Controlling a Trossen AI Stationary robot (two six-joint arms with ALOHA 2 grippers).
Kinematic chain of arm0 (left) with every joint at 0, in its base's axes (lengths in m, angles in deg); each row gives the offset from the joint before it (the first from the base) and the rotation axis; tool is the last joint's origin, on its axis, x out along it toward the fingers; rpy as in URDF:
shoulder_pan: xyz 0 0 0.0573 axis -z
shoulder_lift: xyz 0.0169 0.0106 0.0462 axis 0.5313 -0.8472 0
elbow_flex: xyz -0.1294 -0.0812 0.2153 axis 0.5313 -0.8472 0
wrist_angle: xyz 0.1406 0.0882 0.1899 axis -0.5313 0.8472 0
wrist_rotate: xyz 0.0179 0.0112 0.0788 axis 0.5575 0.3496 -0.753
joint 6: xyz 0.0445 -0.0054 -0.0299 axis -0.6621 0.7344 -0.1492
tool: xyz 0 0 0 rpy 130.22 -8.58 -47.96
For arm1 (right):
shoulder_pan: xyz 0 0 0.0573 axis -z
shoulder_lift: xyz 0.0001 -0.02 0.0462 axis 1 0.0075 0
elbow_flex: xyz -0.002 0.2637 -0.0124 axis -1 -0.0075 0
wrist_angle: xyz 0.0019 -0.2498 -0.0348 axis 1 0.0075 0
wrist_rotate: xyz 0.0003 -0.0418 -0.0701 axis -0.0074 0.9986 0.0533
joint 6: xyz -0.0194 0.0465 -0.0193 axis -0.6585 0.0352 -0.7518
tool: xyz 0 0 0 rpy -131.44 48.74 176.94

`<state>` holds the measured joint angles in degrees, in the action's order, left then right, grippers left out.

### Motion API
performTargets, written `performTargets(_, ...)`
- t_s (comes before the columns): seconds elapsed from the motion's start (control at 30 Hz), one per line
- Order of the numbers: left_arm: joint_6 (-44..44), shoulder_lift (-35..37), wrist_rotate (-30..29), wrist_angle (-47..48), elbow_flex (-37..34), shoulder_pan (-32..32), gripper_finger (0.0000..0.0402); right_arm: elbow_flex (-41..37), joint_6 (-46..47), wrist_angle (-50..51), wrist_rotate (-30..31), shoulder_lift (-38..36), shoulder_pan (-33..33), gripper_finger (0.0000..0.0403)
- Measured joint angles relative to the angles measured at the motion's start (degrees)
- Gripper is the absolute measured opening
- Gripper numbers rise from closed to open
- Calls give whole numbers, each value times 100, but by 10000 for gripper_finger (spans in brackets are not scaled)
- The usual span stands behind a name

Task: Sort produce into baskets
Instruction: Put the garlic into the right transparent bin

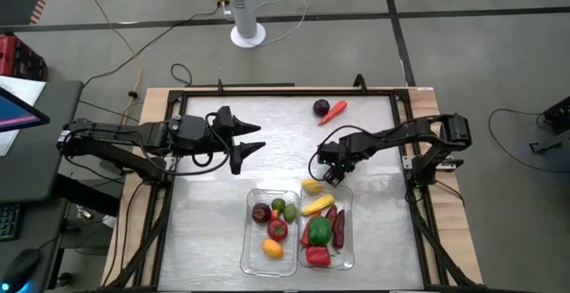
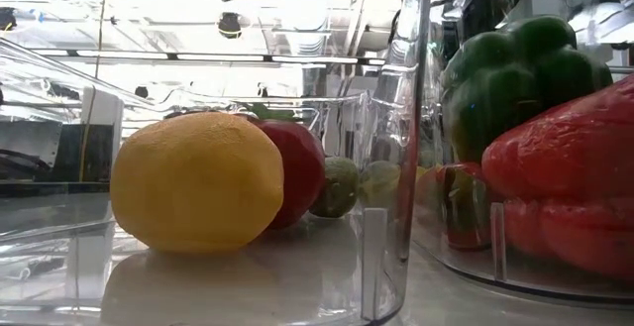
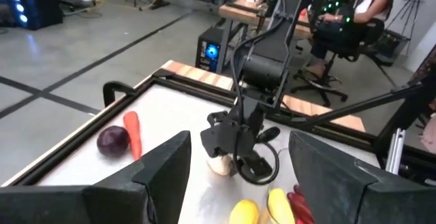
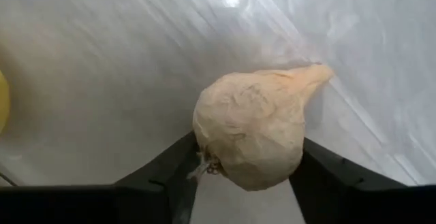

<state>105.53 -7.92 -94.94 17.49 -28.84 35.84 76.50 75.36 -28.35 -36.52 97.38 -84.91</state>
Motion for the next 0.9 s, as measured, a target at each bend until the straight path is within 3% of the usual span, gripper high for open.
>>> performTargets(0.33, 7, 0, -4, 76, 0, 2, 233, 167, -500, 200, -19, -130, 134, 132)
performTargets(0.63, 155, 0, 218, 335, 2, 0, 233, 1099, -869, 1295, -168, -804, 24, 142)
performTargets(0.9, 487, -1, 302, 1045, 2, 1, 233, 1491, -1008, 1031, -1667, -1981, -771, 145)
